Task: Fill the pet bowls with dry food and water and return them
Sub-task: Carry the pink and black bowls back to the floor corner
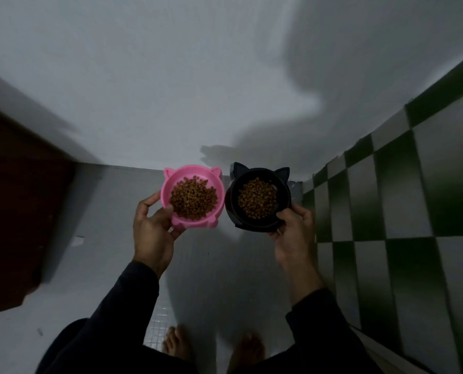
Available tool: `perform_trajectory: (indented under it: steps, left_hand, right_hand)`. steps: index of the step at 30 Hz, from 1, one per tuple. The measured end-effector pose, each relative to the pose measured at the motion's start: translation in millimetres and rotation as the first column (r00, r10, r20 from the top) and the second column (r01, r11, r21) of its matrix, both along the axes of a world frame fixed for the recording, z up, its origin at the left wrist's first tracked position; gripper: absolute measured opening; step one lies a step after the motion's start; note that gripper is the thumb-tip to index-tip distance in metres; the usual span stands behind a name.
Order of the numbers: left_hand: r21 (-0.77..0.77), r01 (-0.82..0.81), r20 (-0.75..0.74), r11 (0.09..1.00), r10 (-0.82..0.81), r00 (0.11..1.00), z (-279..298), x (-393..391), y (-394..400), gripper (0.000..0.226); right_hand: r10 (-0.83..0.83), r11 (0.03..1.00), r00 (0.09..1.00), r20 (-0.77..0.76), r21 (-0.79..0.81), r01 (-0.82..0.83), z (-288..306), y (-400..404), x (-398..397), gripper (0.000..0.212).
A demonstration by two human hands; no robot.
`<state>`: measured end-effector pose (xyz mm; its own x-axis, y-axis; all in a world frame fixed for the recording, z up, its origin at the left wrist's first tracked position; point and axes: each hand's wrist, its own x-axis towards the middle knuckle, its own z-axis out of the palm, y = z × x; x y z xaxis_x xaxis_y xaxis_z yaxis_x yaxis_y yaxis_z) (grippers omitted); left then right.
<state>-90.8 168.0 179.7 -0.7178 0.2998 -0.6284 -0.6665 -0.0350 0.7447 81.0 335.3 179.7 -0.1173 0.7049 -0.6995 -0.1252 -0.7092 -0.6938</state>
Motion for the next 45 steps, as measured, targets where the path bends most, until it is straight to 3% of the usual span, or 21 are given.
perform_trajectory:
  steps: [10, 18, 31, 45]
  left_hand:
    - [0.003, 0.005, 0.027, 1.000, -0.005, 1.000, -150, -12, 7, 0.050]
    - [-0.006, 0.007, 0.045, 1.000, -0.007, 0.999, -229, -31, 16, 0.052]
    - [-0.062, 0.011, 0.087, 0.998, -0.006, 0.996, -304, -52, 17, 0.054]
    - [-0.073, 0.064, 0.053, 0.995, -0.061, 0.997, -328, -57, 13, 0.046]
  right_hand:
    - [-0.063, 0.998, 0.998, 0.020, -0.010, 0.064, -164, 3, -16, 0.037]
    - [-0.097, 0.995, 0.994, 0.047, -0.034, 0.099, -248, 13, -30, 0.038]
    - [-0.077, 0.993, 0.987, 0.141, -0.076, 0.089, -315, 32, -33, 0.039]
    - [0.026, 0.999, 0.962, 0.273, -0.031, -0.019, -346, 40, -23, 0.044]
